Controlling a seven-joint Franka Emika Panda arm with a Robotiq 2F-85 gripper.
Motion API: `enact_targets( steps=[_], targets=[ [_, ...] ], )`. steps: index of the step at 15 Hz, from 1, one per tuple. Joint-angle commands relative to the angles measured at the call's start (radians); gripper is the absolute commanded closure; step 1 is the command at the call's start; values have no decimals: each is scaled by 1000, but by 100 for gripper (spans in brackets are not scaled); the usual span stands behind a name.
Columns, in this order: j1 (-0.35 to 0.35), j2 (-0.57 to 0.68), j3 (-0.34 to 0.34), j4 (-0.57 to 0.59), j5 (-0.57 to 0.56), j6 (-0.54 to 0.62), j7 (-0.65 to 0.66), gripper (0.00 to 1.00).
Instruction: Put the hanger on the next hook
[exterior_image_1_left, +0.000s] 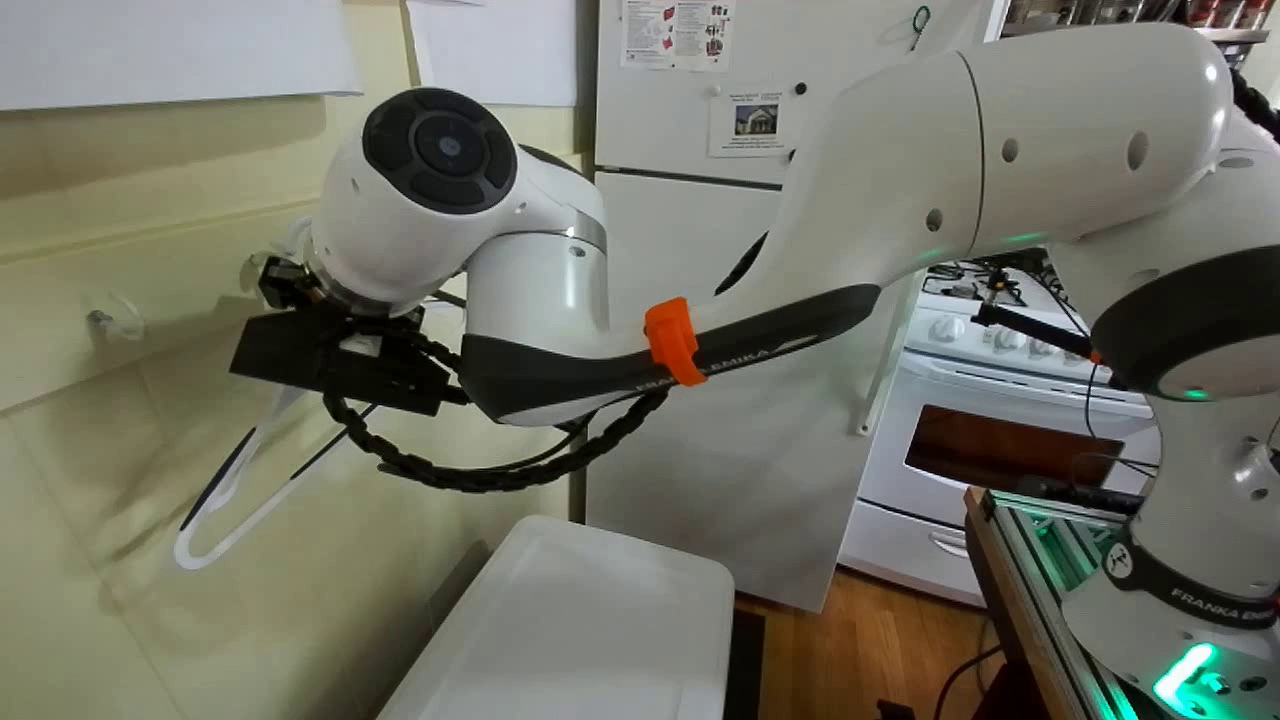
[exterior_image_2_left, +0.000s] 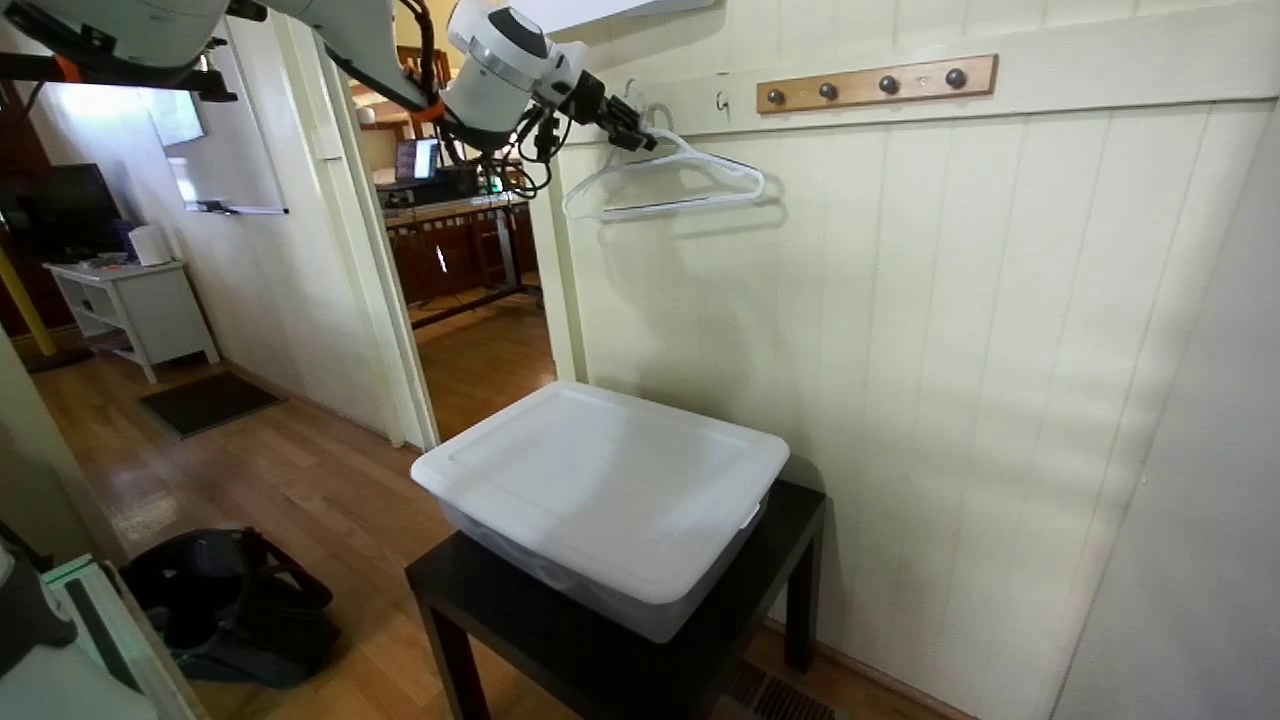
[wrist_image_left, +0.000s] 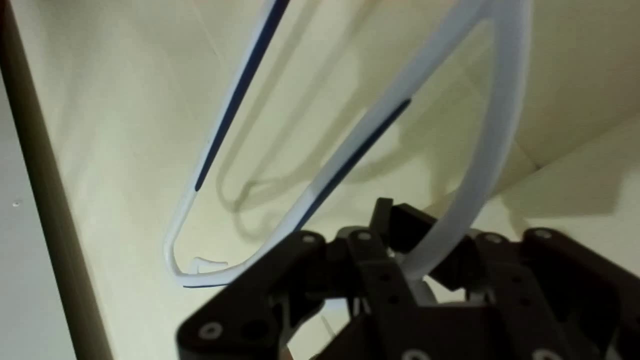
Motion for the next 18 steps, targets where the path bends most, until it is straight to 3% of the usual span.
enact_targets(
  steps=[1,15,16,17,18],
  targets=[
    [-33,-26,59,22,33,-39,-97,98],
    [-169,-84,256,54,144,-86,-384,98],
    [-217,-101,336,67,83,-109,-374,98],
    [-232,-103,360,75,82,-125,-387,98],
    [-220,-96,338,79,146,-137,-431,98]
  ],
)
